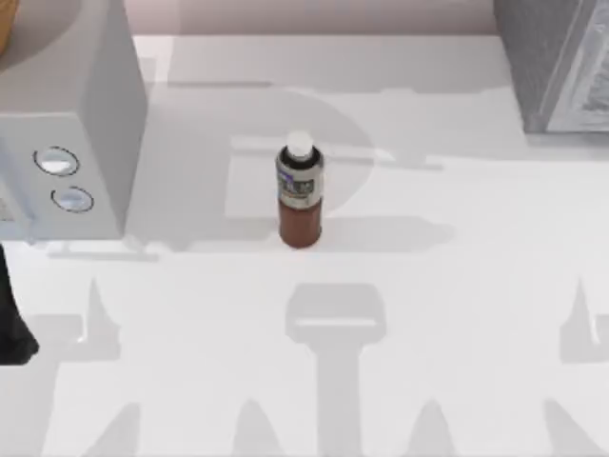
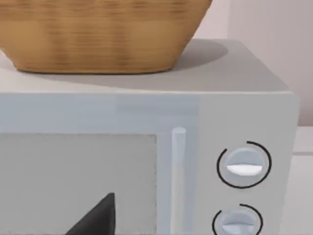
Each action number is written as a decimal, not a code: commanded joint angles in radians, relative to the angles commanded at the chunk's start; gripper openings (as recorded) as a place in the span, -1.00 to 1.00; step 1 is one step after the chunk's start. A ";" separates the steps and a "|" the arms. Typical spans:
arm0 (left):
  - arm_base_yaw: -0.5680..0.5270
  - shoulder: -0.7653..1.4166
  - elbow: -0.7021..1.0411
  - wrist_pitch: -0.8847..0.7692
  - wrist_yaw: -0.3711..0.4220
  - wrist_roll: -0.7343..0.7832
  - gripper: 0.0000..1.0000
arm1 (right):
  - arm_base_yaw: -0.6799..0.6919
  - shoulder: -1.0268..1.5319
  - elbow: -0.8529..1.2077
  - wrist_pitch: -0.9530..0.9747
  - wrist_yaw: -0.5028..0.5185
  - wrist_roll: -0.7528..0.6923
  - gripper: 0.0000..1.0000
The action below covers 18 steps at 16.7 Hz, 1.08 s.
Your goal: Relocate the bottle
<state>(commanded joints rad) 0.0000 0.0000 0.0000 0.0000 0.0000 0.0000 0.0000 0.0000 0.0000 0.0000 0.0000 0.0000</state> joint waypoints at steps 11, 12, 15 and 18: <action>0.000 0.000 0.000 0.000 0.000 0.000 1.00 | 0.134 0.463 0.135 0.393 -0.036 0.012 1.00; 0.000 0.000 0.000 0.000 0.000 0.000 1.00 | 0.159 0.560 0.161 0.467 -0.043 0.013 1.00; 0.000 0.000 0.000 0.000 0.000 0.000 1.00 | 0.240 0.883 0.242 0.705 -0.065 0.018 1.00; 0.000 0.000 0.000 0.000 0.000 0.000 1.00 | 0.325 1.230 0.326 0.953 -0.089 0.020 1.00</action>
<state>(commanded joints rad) 0.0000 0.0000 0.0000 0.0000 0.0000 0.0000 0.3249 1.2301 0.3262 0.9531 -0.0887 0.0202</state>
